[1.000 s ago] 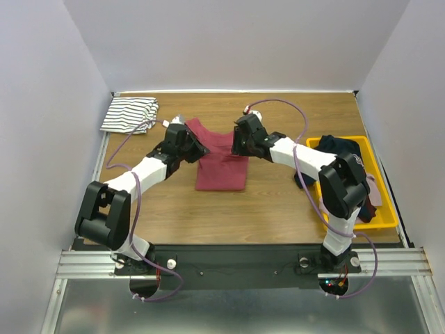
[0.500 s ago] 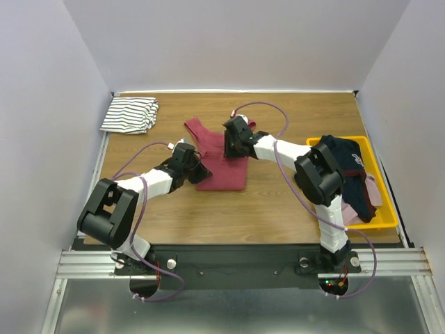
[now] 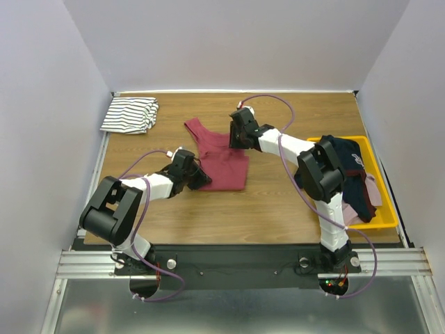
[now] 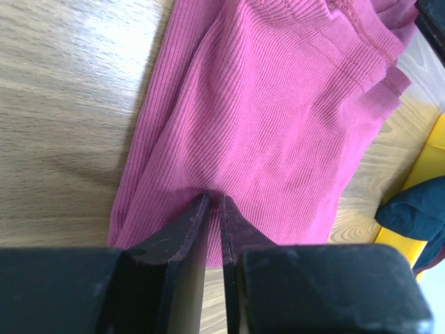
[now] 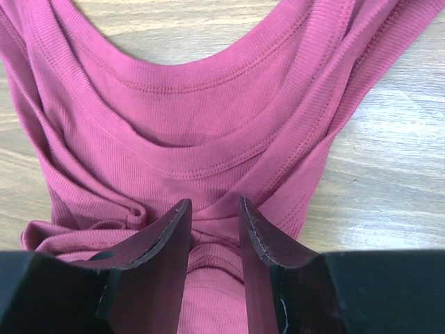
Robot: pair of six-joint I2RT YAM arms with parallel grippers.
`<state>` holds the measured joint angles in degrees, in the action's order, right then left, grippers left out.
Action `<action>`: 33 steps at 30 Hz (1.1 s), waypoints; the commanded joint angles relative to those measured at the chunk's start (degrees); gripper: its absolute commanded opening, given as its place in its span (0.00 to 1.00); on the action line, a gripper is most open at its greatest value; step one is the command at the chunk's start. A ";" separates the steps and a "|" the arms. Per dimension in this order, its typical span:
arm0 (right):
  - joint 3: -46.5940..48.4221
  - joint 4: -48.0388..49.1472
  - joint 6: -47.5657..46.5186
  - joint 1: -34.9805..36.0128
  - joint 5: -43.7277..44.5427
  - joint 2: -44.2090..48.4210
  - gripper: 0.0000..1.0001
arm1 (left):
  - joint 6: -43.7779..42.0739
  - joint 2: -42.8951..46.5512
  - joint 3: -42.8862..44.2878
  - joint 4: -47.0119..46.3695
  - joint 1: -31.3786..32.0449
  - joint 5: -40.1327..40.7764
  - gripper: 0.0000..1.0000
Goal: Fold and stack the tank tops
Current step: Fold the tank top
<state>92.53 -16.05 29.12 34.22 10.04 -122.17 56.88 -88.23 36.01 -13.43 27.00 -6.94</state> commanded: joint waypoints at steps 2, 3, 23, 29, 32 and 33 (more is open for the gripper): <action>0.37 1.46 -2.49 0.94 0.42 5.27 0.39 | 0.16 2.09 -1.20 -0.55 0.24 1.58 0.25; 0.37 1.46 -2.84 1.11 0.42 5.36 0.39 | 0.25 2.09 -1.20 -0.37 0.07 1.75 0.25; -12.00 1.64 -1.35 4.89 1.20 4.30 0.40 | 0.86 5.33 -3.58 2.79 -0.90 -0.97 0.25; -20.62 2.34 1.37 7.00 2.44 10.27 0.40 | -0.89 11.31 -2.53 7.71 -1.08 0.52 0.29; -26.51 3.13 3.83 9.01 2.26 15.37 0.40 | -1.95 13.95 -1.30 10.26 -0.99 1.05 0.30; -27.92 3.31 4.44 9.72 2.17 16.95 0.40 | -2.21 14.31 -0.94 10.79 -0.99 1.14 0.30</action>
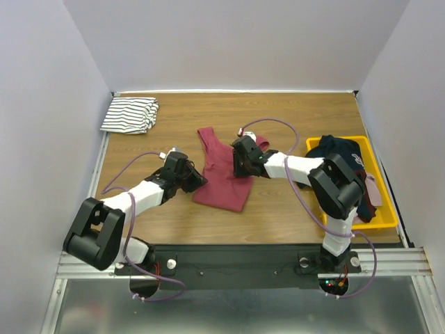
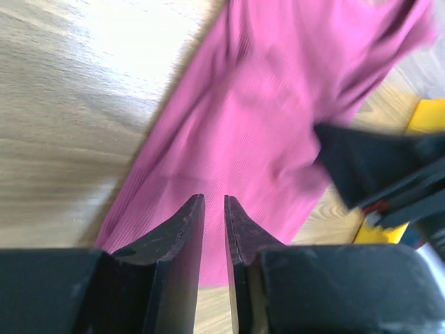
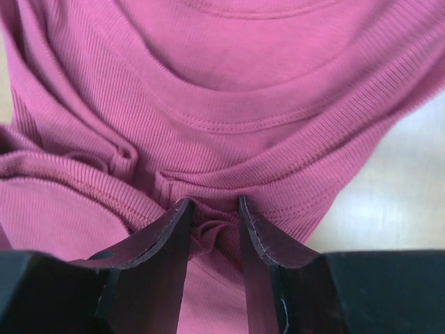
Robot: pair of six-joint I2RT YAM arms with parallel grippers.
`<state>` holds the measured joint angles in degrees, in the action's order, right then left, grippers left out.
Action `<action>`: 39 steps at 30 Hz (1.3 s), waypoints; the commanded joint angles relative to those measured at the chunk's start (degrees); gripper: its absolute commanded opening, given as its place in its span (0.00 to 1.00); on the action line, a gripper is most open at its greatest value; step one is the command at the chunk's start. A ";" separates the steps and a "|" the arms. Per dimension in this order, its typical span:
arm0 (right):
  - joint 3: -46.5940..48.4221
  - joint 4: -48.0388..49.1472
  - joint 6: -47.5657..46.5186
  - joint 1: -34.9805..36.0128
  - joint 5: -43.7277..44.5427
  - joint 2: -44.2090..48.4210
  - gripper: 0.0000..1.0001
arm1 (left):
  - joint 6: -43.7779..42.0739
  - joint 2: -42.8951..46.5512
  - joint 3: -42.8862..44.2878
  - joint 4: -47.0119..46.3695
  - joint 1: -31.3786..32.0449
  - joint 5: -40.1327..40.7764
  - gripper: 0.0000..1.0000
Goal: Fold and stack the tank tops
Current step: Fold the tank top
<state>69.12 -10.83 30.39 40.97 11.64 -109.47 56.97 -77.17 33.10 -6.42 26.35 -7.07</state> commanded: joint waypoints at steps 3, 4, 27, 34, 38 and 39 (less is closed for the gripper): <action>-9.43 -1.39 6.78 7.09 0.23 9.61 0.40 | -2.92 4.04 2.75 5.10 -0.42 1.45 0.30; -11.53 -1.04 8.87 9.28 -0.03 12.15 0.40 | -3.09 4.04 2.84 5.27 -0.42 1.18 0.30; 9.96 -0.59 2.04 3.51 3.74 2.96 0.31 | -4.06 -12.38 16.36 0.35 -7.00 0.57 0.26; 19.81 -0.51 0.55 0.95 1.37 -8.47 0.27 | -5.55 -25.30 25.25 -1.50 -8.68 -3.30 0.24; 22.90 -0.51 0.54 0.51 1.81 -12.60 0.27 | -4.94 -27.33 26.93 -1.76 -8.68 -2.95 0.25; 22.99 -0.51 0.72 0.43 1.98 -13.48 0.27 | -4.68 -27.34 26.67 -1.76 -8.68 -2.34 0.26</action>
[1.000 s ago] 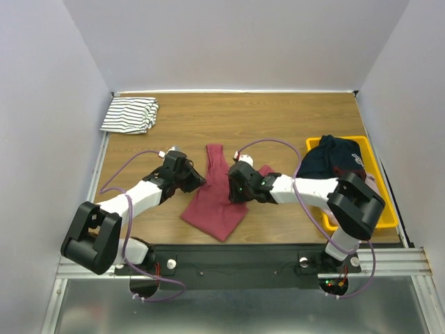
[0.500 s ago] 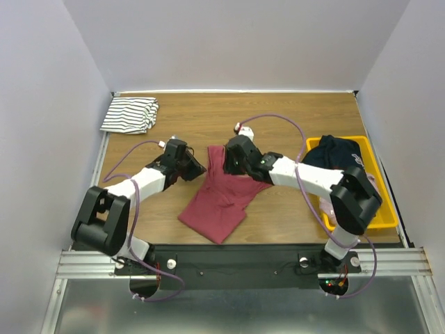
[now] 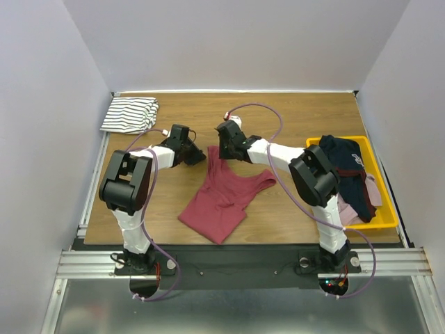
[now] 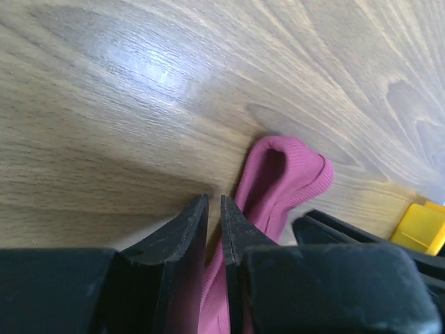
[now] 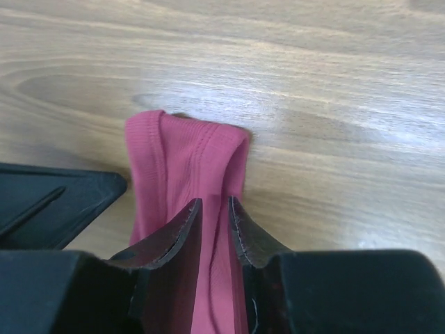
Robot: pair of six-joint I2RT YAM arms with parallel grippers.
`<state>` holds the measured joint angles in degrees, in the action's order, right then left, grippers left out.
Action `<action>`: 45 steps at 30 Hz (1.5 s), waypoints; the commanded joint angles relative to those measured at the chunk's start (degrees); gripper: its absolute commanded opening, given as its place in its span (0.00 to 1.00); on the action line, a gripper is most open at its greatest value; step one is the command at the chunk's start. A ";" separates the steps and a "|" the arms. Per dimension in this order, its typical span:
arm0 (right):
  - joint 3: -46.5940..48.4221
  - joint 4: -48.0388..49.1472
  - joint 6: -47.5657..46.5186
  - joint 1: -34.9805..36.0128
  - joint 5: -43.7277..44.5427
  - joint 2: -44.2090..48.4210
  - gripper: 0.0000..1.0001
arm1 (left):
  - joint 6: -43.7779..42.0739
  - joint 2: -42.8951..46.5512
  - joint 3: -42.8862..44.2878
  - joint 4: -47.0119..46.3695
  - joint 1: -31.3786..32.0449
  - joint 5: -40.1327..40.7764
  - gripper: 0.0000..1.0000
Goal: Fold and stack the tank tops
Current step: Fold the tank top
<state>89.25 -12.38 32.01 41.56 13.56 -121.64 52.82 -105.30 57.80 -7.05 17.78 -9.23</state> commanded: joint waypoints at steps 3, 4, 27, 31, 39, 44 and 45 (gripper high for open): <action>2.51 1.04 -0.19 -0.60 0.41 -2.28 0.27 | 0.18 0.53 1.44 -2.44 -0.11 0.53 0.27; 2.33 1.04 -0.02 -0.78 0.59 -2.45 0.27 | 0.18 0.18 1.70 -2.70 -0.11 0.27 0.27; 0.13 2.27 2.09 -4.21 -3.45 -3.34 0.11 | -0.26 -1.05 3.11 -9.91 4.81 -4.30 0.27; -0.31 2.89 2.62 -4.47 -4.24 -3.25 0.11 | -1.49 -1.14 4.07 -9.91 6.03 -3.86 0.27; -4.08 5.61 5.16 -5.96 -6.70 -0.70 0.06 | -2.89 -2.28 4.95 -10.18 7.62 -3.43 0.26; -7.42 8.07 7.36 -7.46 -9.08 2.20 0.06 | -4.83 -1.49 5.22 -9.65 8.94 -1.40 0.25; -7.77 8.08 7.54 -7.55 -8.99 2.90 0.06 | -4.92 -1.58 5.22 -9.56 9.03 -1.14 0.25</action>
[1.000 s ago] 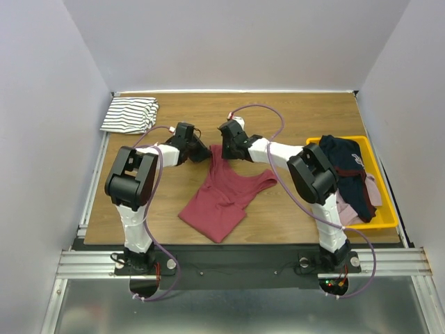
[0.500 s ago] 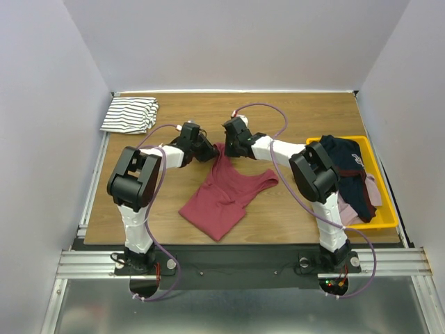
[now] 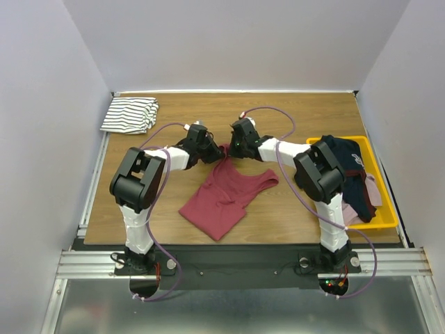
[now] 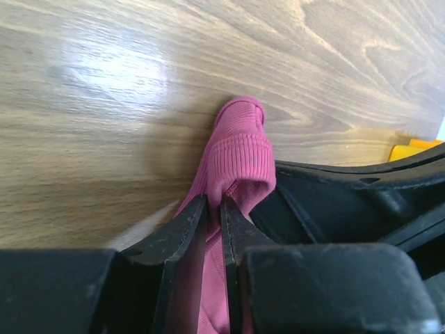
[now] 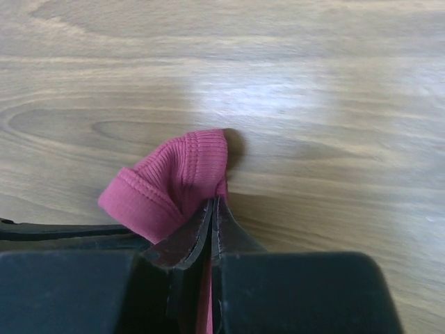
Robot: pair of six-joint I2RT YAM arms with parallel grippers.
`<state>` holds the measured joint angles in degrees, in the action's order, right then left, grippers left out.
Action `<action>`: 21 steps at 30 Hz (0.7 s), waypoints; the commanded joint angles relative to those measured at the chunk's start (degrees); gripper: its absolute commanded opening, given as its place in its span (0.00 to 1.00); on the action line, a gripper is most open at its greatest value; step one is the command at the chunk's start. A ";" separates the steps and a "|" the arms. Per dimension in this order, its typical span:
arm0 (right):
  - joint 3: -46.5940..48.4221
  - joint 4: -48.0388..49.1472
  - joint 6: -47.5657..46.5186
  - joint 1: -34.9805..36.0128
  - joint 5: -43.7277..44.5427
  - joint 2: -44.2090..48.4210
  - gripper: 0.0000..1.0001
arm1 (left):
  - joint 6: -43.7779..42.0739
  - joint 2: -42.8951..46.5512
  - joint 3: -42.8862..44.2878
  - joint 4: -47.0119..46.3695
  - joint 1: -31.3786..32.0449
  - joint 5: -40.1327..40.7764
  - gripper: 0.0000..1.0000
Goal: Fold and stack the tank tops
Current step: Fold the tank top
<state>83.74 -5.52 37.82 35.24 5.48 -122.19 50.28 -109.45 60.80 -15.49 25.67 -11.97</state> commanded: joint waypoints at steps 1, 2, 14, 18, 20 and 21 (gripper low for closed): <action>-3.14 1.30 1.90 -1.49 -0.90 4.93 0.07 | -2.47 2.40 2.22 -1.13 1.22 1.51 0.24; -3.67 1.21 2.16 -1.76 -0.38 5.90 0.08 | -2.56 1.88 2.48 -1.04 1.48 1.33 0.24; -5.17 1.12 1.73 -3.60 -0.02 10.92 0.17 | -3.08 0.73 3.45 -1.04 3.51 1.86 0.23; -3.68 0.77 1.55 -3.69 -0.29 11.01 0.41 | -3.35 1.25 3.28 -1.04 3.86 2.38 0.23; -2.98 0.42 1.64 -3.69 -0.29 10.75 0.51 | -3.44 1.43 3.19 -0.86 3.95 2.56 0.23; -2.54 -0.27 1.73 -3.69 -0.72 10.40 0.57 | -3.44 1.43 3.10 -0.86 4.04 2.74 0.23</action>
<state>77.69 -6.02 39.77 31.55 5.02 -113.19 48.18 -109.47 62.00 -15.57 29.19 -10.22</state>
